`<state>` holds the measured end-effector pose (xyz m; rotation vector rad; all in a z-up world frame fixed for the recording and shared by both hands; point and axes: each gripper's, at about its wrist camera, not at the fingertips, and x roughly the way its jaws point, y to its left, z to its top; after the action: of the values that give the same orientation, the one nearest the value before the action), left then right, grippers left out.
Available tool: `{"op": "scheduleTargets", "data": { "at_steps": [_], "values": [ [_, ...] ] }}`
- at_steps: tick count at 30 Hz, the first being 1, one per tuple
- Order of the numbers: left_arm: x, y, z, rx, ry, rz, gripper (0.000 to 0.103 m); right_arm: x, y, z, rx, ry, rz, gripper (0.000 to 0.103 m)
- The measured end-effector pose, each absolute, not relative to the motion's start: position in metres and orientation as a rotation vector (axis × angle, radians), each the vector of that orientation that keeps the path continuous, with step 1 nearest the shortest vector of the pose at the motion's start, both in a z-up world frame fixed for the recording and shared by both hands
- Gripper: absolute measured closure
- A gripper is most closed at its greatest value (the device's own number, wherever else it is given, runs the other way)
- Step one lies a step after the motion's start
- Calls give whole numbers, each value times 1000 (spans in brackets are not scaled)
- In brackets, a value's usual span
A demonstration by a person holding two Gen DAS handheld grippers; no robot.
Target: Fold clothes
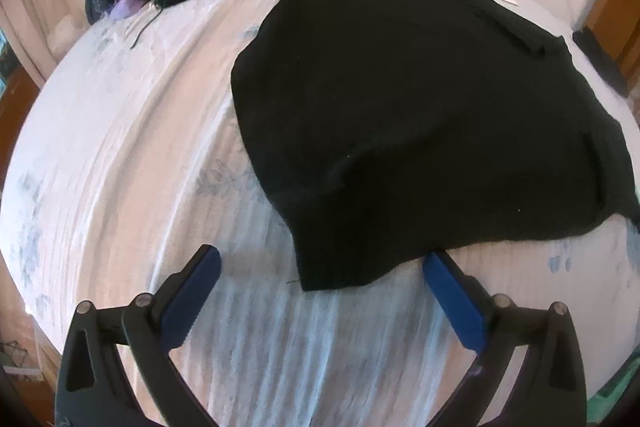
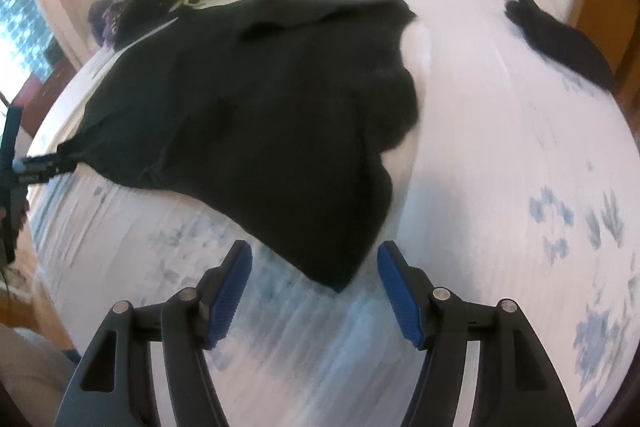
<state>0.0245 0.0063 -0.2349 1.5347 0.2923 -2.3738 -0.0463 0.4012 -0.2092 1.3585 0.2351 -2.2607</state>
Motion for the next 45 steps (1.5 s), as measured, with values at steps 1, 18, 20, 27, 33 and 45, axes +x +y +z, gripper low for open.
{"op": "scheduleTargets", "data": {
  "at_steps": [1, 18, 20, 27, 33, 45],
  "values": [
    [23, 6, -235, 1545, 297, -2368, 0, -46, 397, -210, 1342, 269, -2264, 37],
    [-60, -9, -123, 1417, 79, -2636, 90, -105, 390, -134, 1212, 96, -2301, 90],
    [-97, -21, -117, 1414, 45, -2651, 90, -136, 383, -118, 1173, 103, -2331, 91],
    [-240, -59, -130, 1455, -14, -2657, 90, -258, 349, -101, 1181, 92, -2417, 92],
    [-318, -70, -163, 1503, -100, -2621, 71, -340, 338, -142, 1398, -4, -2457, 86],
    [-235, -104, -162, 1409, 110, -2573, 0, -291, 403, -174, 1568, -440, -2512, 54]
  ]
}}
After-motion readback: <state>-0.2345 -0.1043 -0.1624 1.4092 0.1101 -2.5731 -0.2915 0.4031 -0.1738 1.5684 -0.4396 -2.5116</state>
